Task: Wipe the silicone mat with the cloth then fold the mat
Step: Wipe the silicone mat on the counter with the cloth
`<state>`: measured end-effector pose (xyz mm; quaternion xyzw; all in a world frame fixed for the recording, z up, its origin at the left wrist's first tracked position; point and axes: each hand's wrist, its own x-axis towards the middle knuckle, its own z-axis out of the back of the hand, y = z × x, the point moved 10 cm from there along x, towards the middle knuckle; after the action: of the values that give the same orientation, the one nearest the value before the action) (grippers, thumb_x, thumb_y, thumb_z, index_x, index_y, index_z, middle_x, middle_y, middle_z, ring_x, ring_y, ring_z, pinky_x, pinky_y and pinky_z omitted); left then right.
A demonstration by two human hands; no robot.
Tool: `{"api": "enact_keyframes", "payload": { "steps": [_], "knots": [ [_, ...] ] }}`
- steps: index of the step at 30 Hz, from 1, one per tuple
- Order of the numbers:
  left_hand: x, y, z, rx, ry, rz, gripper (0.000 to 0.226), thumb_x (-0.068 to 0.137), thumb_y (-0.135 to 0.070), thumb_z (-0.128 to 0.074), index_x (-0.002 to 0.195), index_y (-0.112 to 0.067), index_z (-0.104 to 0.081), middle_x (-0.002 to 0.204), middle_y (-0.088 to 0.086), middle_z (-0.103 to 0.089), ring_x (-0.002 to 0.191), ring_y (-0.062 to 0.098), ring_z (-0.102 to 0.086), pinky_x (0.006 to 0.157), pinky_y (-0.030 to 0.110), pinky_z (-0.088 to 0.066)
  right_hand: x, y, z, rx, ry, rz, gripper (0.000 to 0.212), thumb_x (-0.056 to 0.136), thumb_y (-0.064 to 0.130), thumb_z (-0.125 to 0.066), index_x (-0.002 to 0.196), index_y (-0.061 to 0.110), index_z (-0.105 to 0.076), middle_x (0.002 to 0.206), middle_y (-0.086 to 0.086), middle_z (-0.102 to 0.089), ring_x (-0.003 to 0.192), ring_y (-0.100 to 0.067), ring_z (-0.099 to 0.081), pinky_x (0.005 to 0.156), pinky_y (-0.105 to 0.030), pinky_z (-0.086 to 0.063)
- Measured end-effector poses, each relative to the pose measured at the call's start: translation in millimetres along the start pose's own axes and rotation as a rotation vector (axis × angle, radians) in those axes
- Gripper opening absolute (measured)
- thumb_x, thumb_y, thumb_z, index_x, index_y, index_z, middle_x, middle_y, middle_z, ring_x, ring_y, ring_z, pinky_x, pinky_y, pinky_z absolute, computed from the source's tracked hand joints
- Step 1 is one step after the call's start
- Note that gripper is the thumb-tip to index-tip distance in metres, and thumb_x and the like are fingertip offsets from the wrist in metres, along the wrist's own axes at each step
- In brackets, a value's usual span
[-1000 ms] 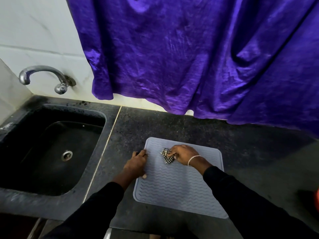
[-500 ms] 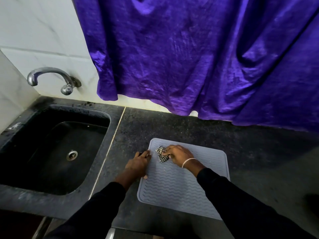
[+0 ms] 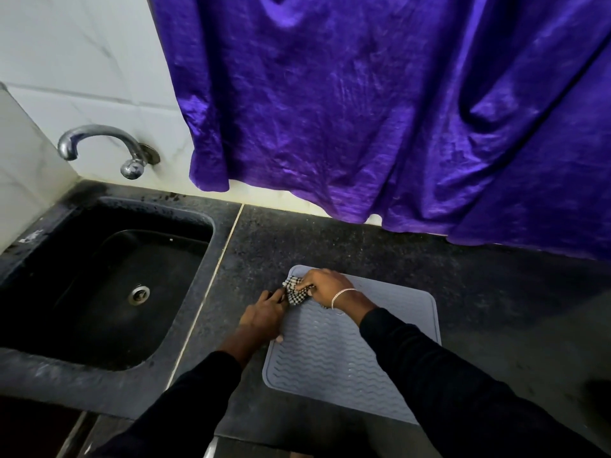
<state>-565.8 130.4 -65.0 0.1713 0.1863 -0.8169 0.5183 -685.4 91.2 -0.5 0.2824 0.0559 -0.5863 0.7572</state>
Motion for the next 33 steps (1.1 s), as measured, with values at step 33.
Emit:
{"api": "enact_keyframes", "payload": {
  "steps": [33],
  "knots": [
    [-2.4,2.9,-4.4,-0.086,0.021,0.01,0.113,0.078,-0.028,-0.083,0.162,-0.022,-0.008,0.169,-0.014,0.005,0.154,0.023,-0.008,0.115,0.046,-0.039,-31.5,-8.0,-34.5,-0.129,-0.034,0.007,0.045,0.092,0.017,-0.059,0.135,0.032,-0.062,0.142,0.003,-0.059,0.132,-0.027,-0.054,0.108,-0.041,-0.048]
  ]
}}
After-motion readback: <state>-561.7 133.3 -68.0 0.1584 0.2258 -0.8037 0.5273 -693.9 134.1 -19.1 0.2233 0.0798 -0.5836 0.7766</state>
